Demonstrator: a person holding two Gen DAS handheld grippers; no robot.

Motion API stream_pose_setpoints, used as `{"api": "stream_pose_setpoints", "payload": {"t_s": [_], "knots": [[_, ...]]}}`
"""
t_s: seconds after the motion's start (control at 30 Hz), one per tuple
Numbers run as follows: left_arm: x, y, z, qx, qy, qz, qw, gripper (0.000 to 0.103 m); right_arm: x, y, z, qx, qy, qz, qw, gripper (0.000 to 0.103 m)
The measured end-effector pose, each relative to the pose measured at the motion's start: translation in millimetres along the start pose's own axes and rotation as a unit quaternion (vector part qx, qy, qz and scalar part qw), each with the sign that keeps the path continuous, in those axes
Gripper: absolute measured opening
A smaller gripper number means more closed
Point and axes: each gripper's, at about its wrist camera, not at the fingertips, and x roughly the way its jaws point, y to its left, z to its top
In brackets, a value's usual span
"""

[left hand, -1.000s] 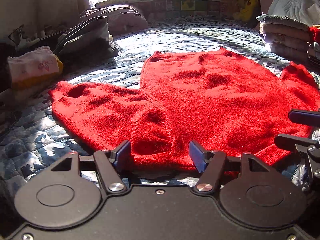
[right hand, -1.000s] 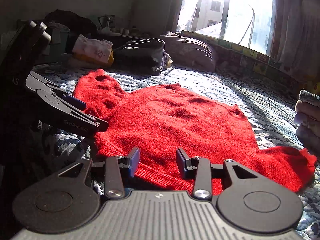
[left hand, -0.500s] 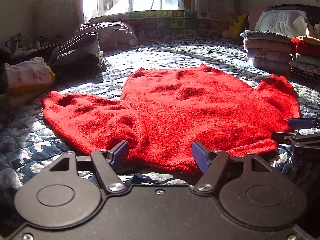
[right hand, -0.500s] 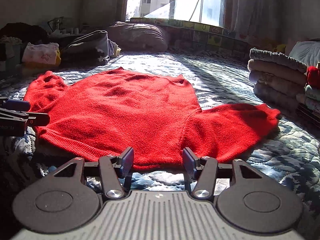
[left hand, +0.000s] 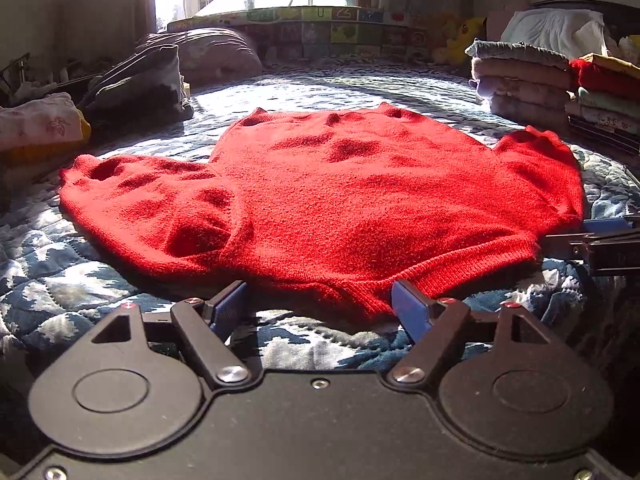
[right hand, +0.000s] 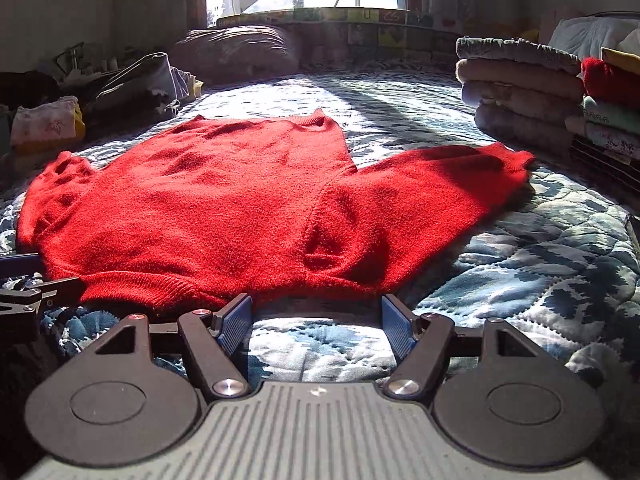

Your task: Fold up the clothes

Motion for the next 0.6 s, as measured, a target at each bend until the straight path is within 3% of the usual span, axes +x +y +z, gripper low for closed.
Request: {"api": "stream_pose_setpoints", "payload": {"t_s": [0.03,0.07,0.1,0.13,0.17,0.4,0.5,0.6], "knots": [[0.1,0.2,-1.1,0.001,0.004,-0.009,1.0000,0.083,-0.3,-1.5,-1.6,0.005,0.000,0.003,1.000,0.072],[0.2,0.3,-2.2,0.002,0.007,-0.018,0.9998,0.096,-0.6,-4.0,-3.2,0.014,-0.002,0.010,1.000,0.076],[0.3,-0.9,-3.9,0.008,0.010,-0.023,0.9997,0.103,0.4,-3.9,-2.9,0.018,0.002,0.018,1.000,0.081],[0.2,-7.9,-8.0,0.036,0.005,-0.013,0.9993,0.103,1.8,-3.0,-2.2,0.021,0.007,0.027,0.999,0.097],[-1.1,-12.1,-9.8,0.045,0.000,-0.004,0.9990,0.103,3.2,-2.1,-1.6,0.024,0.012,0.035,0.999,0.103],[-5.7,-8.1,-5.1,0.037,0.012,-0.010,0.9992,0.103,4.4,6.9,-6.3,0.021,-0.004,0.018,1.000,0.103],[-20.7,-3.2,-1.1,0.013,-0.021,-0.007,0.9997,0.103,2.1,4.7,-7.3,0.022,-0.010,0.023,0.999,0.103],[-25.9,9.0,2.5,-0.018,-0.045,0.022,0.9986,0.103,-1.5,0.1,-7.4,0.033,-0.019,0.033,0.999,0.103]]}}
